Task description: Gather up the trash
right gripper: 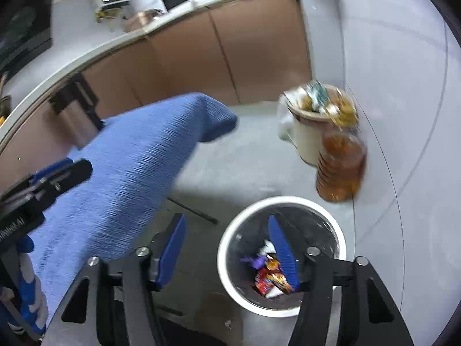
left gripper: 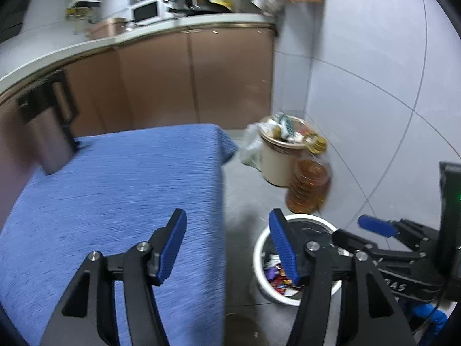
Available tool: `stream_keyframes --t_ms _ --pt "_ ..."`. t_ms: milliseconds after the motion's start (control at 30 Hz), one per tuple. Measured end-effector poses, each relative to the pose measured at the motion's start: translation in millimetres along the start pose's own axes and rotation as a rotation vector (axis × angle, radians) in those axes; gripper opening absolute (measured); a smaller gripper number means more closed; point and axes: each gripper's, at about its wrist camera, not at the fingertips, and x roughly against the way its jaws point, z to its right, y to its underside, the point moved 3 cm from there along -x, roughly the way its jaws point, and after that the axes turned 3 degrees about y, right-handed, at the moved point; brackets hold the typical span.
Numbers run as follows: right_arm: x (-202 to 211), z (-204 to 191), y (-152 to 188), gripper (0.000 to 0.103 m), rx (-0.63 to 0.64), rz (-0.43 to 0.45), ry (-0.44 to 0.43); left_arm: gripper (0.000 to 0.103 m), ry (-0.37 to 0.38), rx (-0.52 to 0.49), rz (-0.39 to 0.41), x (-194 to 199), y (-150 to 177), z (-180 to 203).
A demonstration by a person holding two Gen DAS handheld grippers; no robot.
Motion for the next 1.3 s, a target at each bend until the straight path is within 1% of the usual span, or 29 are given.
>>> stream_keyframes --t_ms 200,267,333,433,533,567,633,767,1033,1300 --pt "27 -56 -13 0.079 0.075 0.082 -0.013 0.065 -0.102 0.060 0.083 53 9 -46" --pt "35 -77 -16 0.082 0.099 0.110 -0.016 0.065 -0.135 0.080 0.113 72 12 -63" --pt "42 -93 -17 0.088 0.123 0.132 -0.017 0.065 -0.173 0.101 0.144 92 15 -79" --pt "54 -116 -17 0.093 0.160 0.170 -0.006 0.065 -0.217 0.125 0.178 114 20 -96" --pt "65 -133 -17 0.095 0.185 0.205 -0.001 0.069 -0.276 0.153 0.211 137 27 -115" --pt "68 -137 -17 0.095 0.191 0.215 0.000 0.072 -0.293 0.159 0.220 143 29 -118" --pt "74 -146 -16 0.097 0.205 0.234 0.005 0.073 -0.334 0.175 0.246 156 35 -127" --pt "84 -156 -13 0.100 0.220 0.264 0.020 0.075 -0.403 0.202 0.267 174 45 -139" --pt "101 -164 -8 0.102 0.219 0.315 0.070 0.076 -0.448 0.249 0.309 198 60 -155" --pt "120 -165 -9 0.103 0.239 0.385 0.124 0.076 -0.450 0.259 0.329 204 58 -159"
